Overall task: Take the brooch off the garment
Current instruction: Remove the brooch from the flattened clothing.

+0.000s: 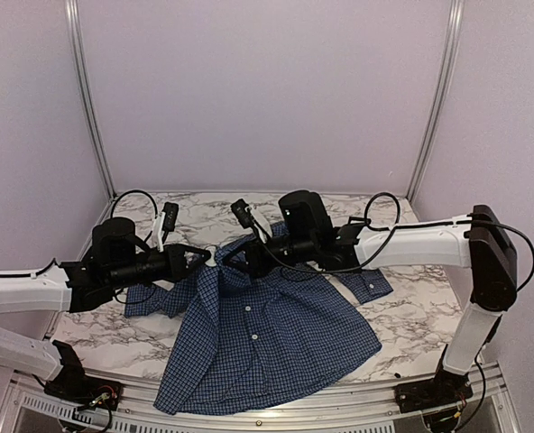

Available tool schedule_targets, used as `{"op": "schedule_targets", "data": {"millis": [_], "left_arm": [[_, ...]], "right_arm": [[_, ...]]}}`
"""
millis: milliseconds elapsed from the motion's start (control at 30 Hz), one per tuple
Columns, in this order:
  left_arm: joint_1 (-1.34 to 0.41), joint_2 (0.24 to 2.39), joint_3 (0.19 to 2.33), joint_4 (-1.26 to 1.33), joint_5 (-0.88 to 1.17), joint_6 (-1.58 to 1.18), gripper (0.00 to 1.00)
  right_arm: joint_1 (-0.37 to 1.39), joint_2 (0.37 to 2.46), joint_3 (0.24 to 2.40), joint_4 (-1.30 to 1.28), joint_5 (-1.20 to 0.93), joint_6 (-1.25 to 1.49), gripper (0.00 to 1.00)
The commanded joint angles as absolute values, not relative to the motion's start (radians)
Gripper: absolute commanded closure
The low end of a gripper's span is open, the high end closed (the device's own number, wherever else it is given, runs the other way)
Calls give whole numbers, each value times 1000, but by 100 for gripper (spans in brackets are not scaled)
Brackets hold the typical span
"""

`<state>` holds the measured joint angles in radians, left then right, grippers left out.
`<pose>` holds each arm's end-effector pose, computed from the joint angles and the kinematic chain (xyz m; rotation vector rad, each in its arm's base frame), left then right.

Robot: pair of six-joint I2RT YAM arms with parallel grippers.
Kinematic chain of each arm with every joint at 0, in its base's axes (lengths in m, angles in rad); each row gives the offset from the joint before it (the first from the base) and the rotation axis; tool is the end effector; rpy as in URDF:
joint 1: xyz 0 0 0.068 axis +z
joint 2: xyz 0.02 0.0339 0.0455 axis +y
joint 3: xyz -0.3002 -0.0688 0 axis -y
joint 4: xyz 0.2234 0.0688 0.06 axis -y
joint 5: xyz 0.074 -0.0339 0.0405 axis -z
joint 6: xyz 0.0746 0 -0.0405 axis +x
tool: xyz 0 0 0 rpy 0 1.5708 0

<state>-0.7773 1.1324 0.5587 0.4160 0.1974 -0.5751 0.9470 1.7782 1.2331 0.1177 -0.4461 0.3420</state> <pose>0.1737 -0.1914 0.2913 0.3452 1.8402 -1.1407 0.2265 0.3699 0.2842 -0.9471 1.9737 1.2301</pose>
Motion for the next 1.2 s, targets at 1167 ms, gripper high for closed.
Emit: {"op": "schedule_targets", "data": {"millis": [1167], "left_arm": [[-781,1075,573,261,198,-527,100]], "right_arm": [[954,1772,1272,138,-437,338,100]]}}
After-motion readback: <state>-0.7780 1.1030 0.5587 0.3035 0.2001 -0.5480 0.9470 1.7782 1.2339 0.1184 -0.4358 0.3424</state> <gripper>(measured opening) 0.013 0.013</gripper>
